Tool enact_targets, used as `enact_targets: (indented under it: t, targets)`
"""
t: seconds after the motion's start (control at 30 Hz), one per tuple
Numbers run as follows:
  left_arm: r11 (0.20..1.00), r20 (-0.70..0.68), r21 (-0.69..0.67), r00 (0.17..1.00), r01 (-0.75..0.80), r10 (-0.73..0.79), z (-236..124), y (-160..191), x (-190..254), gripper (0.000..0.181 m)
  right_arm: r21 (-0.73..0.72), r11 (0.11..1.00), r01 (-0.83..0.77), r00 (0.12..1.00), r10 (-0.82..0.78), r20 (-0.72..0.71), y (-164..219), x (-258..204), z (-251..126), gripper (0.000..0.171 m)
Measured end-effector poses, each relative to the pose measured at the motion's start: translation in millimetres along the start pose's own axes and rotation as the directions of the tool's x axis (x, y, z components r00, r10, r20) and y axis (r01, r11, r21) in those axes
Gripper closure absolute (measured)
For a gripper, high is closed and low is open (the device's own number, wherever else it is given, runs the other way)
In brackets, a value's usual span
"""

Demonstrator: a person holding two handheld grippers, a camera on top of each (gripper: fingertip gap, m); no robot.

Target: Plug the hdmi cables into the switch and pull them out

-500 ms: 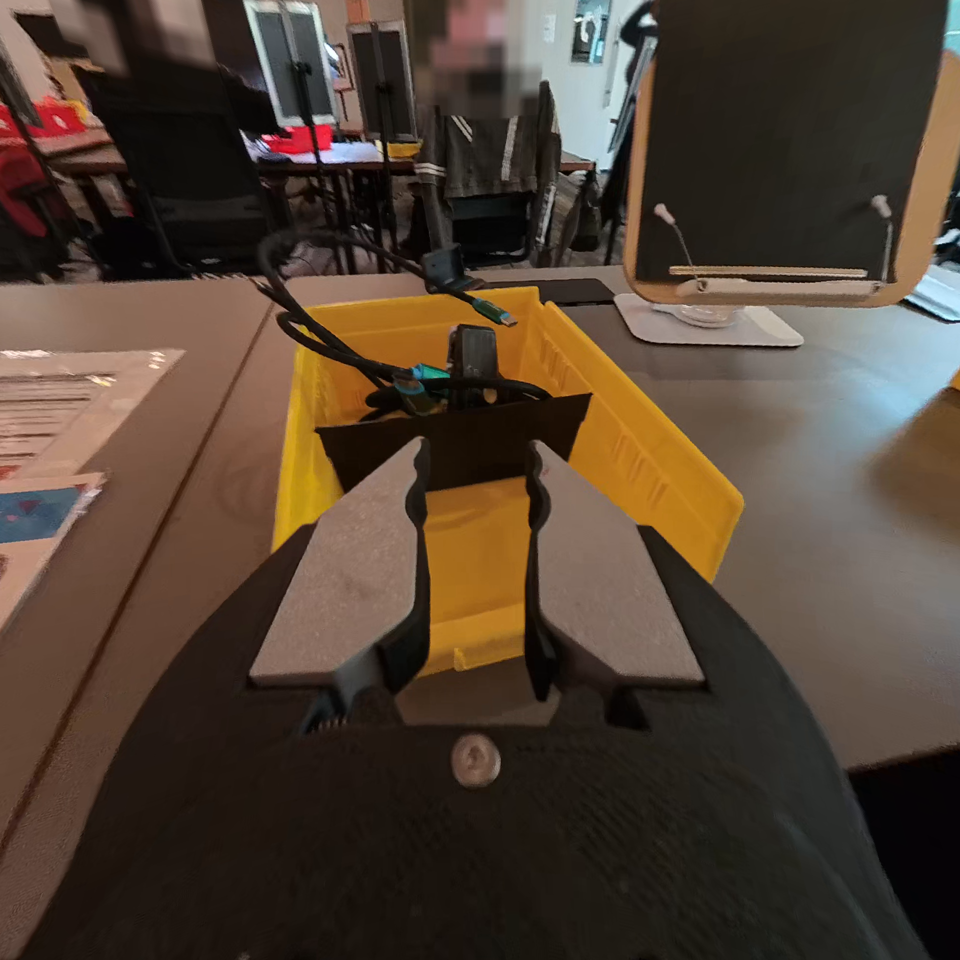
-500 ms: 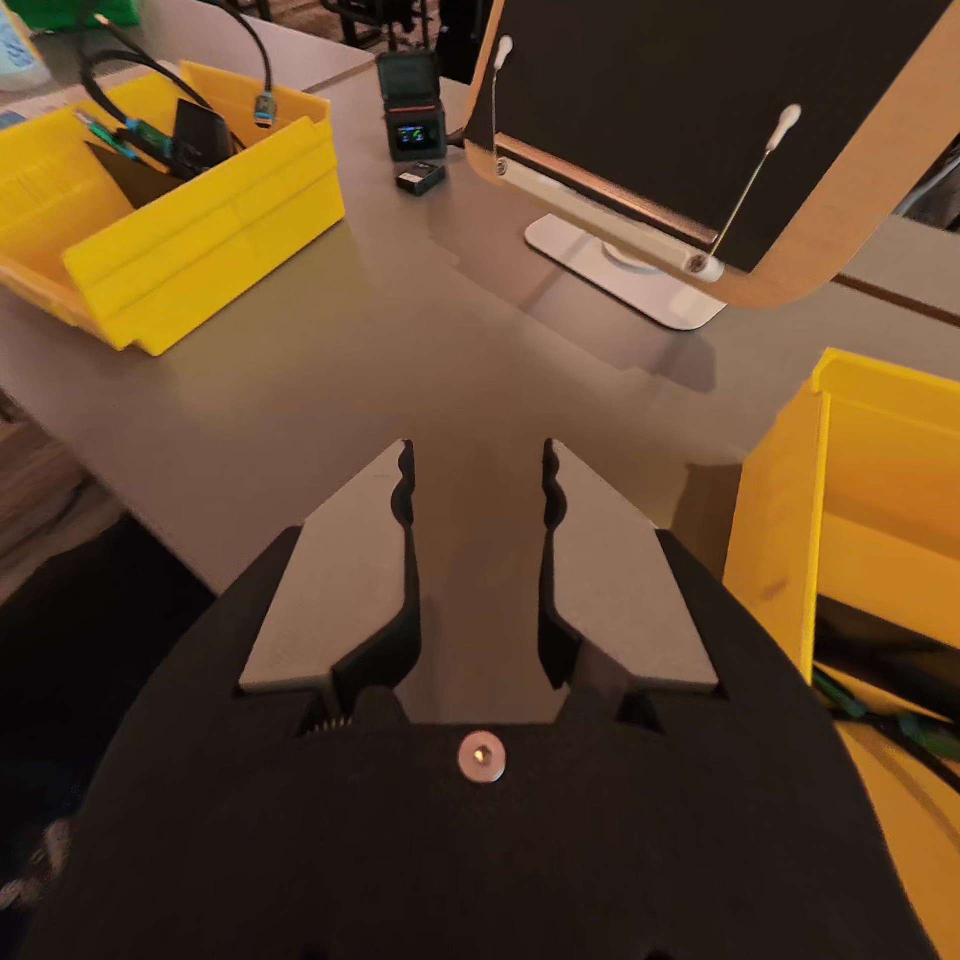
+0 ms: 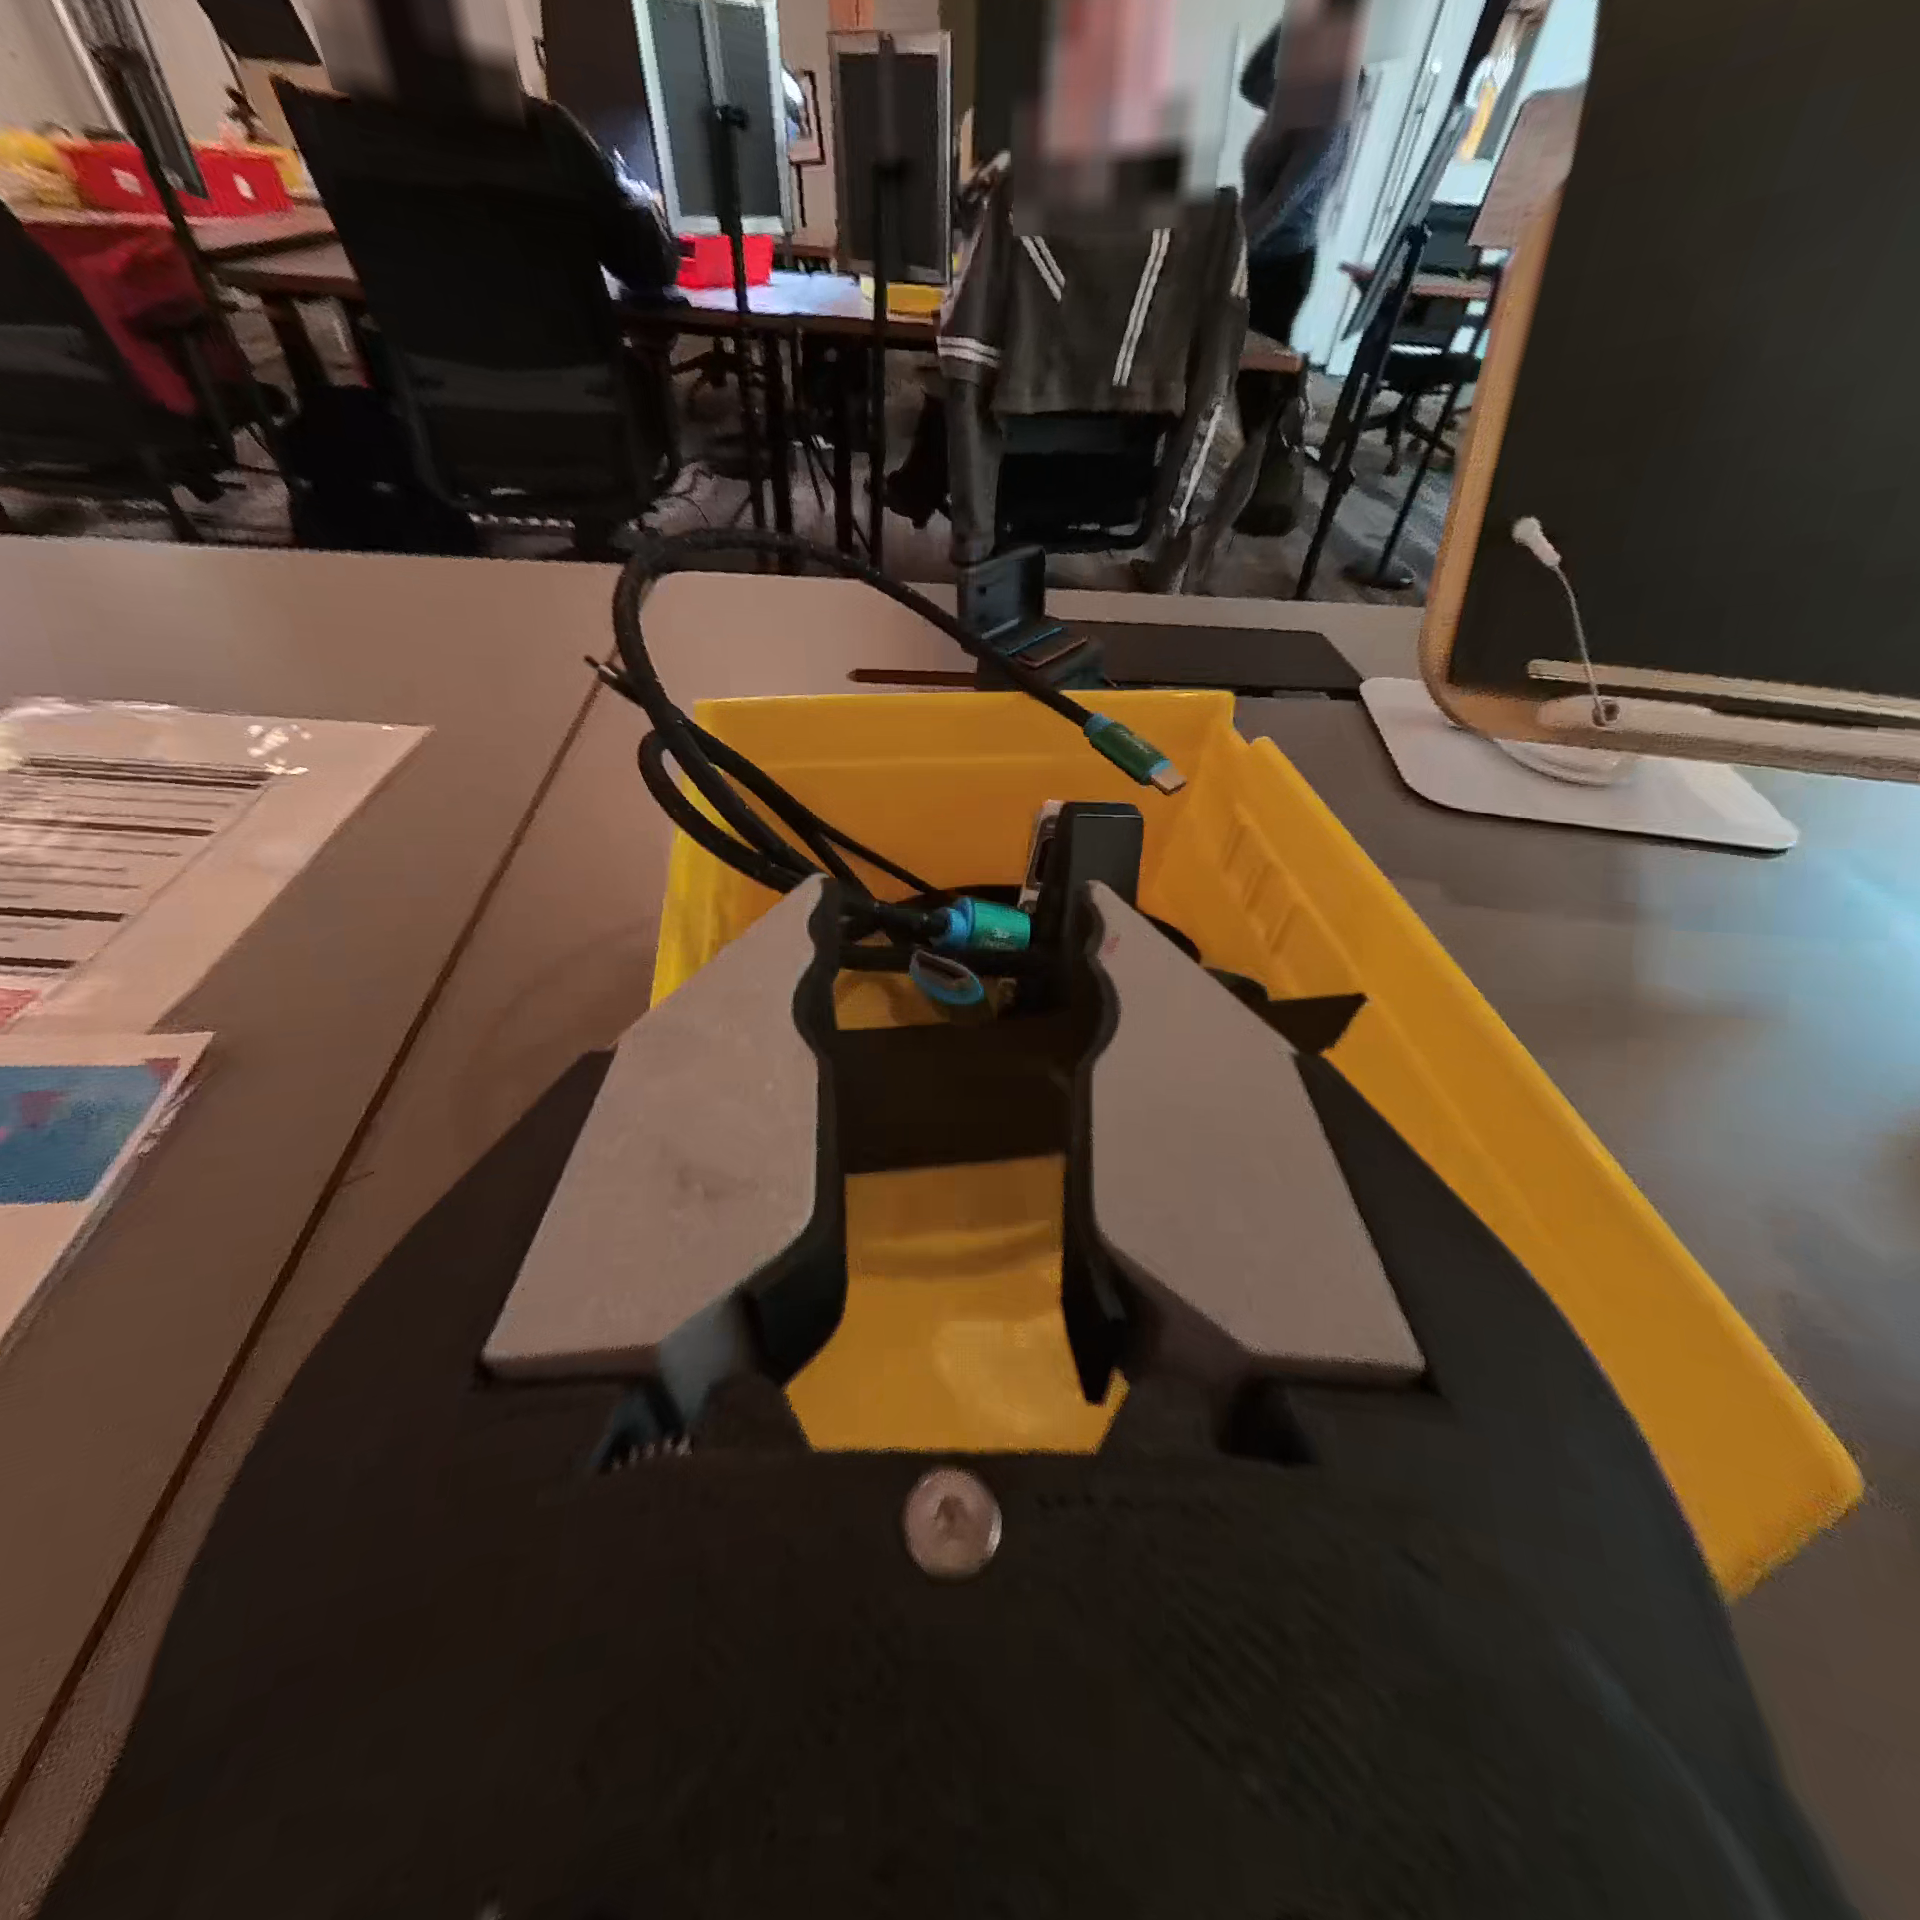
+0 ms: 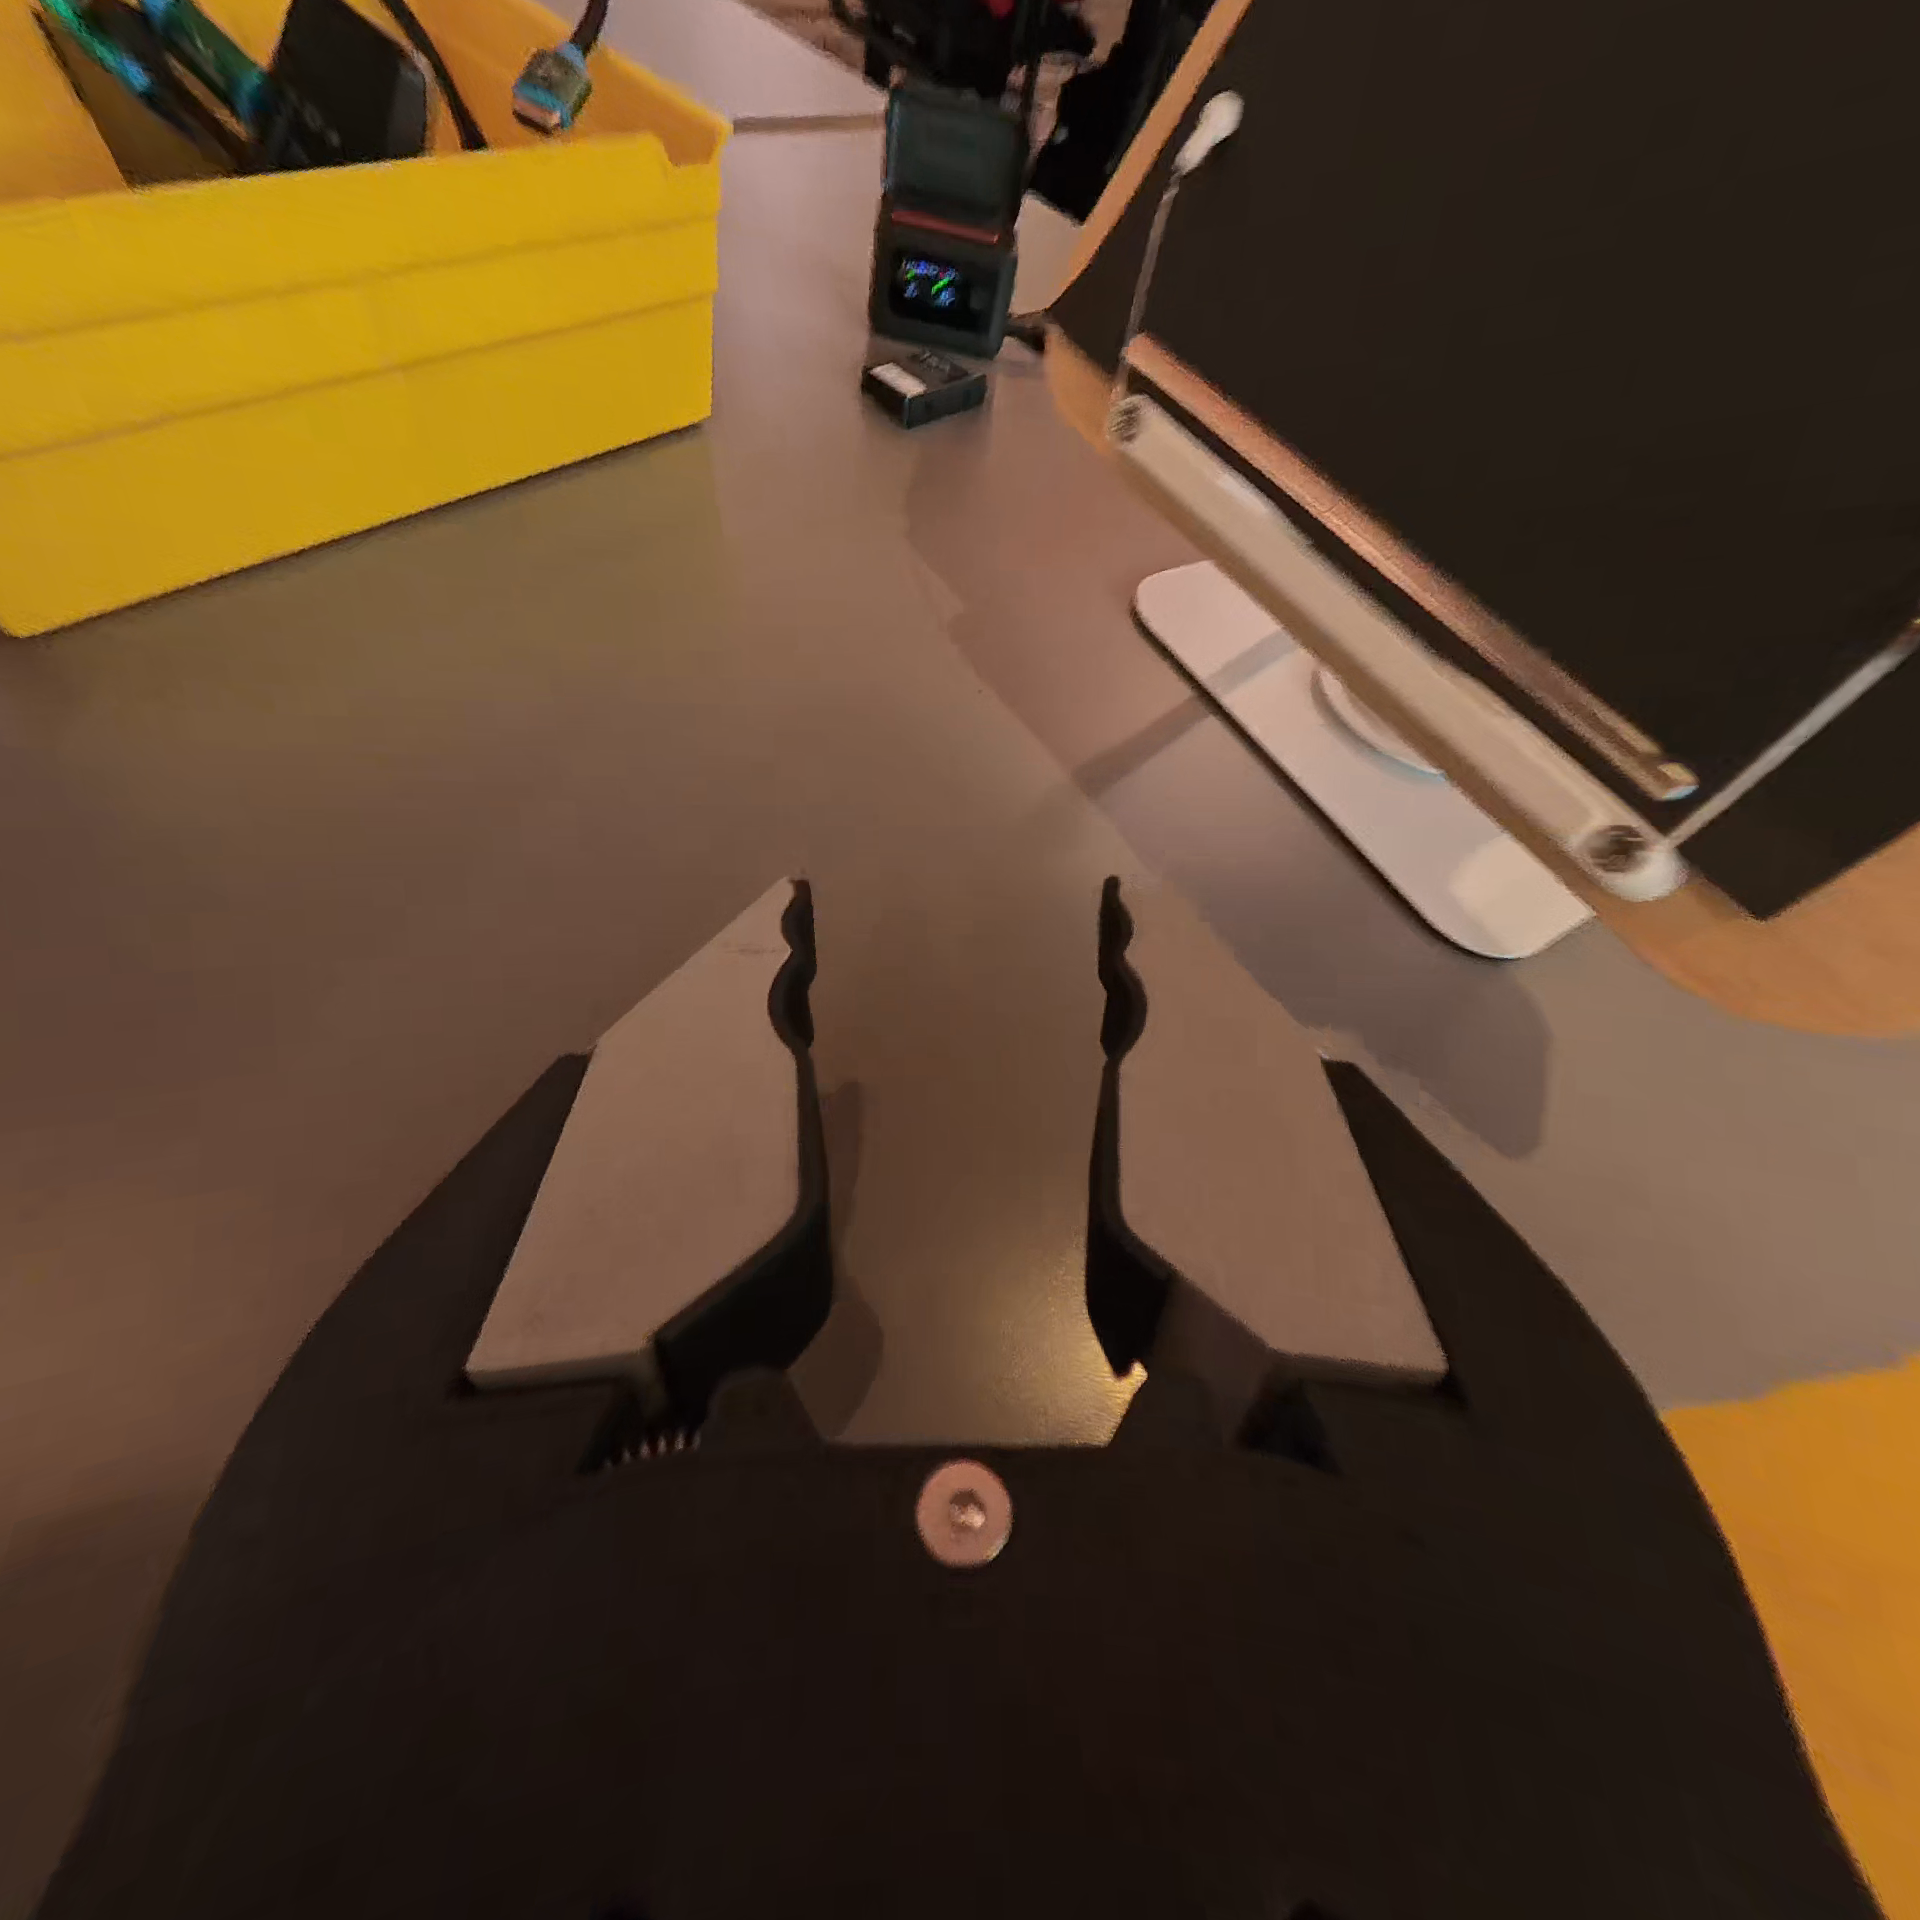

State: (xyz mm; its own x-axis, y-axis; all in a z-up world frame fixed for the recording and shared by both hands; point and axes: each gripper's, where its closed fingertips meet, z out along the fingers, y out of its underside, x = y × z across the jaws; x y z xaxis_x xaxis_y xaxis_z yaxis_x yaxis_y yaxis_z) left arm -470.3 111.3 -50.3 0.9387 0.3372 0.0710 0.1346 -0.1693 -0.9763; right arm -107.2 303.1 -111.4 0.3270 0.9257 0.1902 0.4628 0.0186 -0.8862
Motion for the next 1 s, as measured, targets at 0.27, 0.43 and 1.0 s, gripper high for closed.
enact_targets:
  t: [0.27,0.43,1.0]
  targets:
    - [0.976,0.002,-0.049,0.978,0.211,-0.211,10.9,-8.6,-41.8,0.135,0.019,0.997,0.075,0.997,-0.074,-0.034,9.0,-8.9,-11.5,0.125]
    - [0.978,-0.005,-0.099,0.983,0.182,-0.184,20.9,-13.6,-39.2,0.142,-0.013,0.999,0.037,0.999,-0.037,-0.023,29.1,-13.8,-10.8,0.127]
    - [0.919,0.089,-0.345,0.981,0.191,-0.170,71.8,29.4,-39.9,0.160,-0.092,0.988,0.125,0.991,-0.129,-0.035,53.1,-27.4,-7.0,0.129]
